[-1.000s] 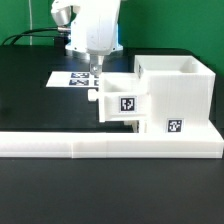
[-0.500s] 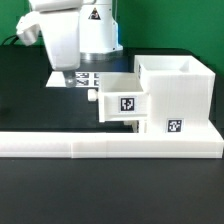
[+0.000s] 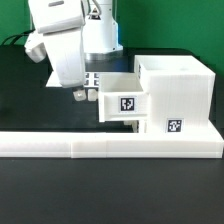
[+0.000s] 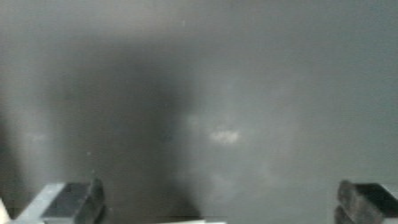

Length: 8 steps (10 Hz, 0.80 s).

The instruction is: Assemble drawer

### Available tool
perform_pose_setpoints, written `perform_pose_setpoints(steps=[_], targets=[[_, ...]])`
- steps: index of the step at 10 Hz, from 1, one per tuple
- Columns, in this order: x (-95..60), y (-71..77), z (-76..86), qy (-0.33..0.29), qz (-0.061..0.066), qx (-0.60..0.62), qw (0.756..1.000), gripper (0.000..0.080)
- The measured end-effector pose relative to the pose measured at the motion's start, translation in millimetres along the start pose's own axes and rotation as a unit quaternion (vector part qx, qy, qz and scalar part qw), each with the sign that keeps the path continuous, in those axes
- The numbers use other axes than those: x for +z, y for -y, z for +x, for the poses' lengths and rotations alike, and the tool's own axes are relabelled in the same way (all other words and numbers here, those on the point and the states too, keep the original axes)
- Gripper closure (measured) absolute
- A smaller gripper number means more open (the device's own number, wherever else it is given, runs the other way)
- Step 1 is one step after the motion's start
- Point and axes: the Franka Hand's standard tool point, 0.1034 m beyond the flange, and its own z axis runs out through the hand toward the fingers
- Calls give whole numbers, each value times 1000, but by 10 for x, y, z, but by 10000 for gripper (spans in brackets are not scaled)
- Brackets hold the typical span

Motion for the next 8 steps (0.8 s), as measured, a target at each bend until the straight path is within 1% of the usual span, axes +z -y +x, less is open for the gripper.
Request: perform_pose_setpoints(steps=[2, 5, 6, 7, 8], targets=[[31, -60, 177, -4, 0, 32, 999, 151], [186, -49, 542, -13, 11, 37, 999, 151], [214, -41, 603, -14, 13, 42, 999, 151], [242, -46, 659, -14, 8, 58, 998, 151], [263, -43, 670, -12, 3, 70, 997, 151]])
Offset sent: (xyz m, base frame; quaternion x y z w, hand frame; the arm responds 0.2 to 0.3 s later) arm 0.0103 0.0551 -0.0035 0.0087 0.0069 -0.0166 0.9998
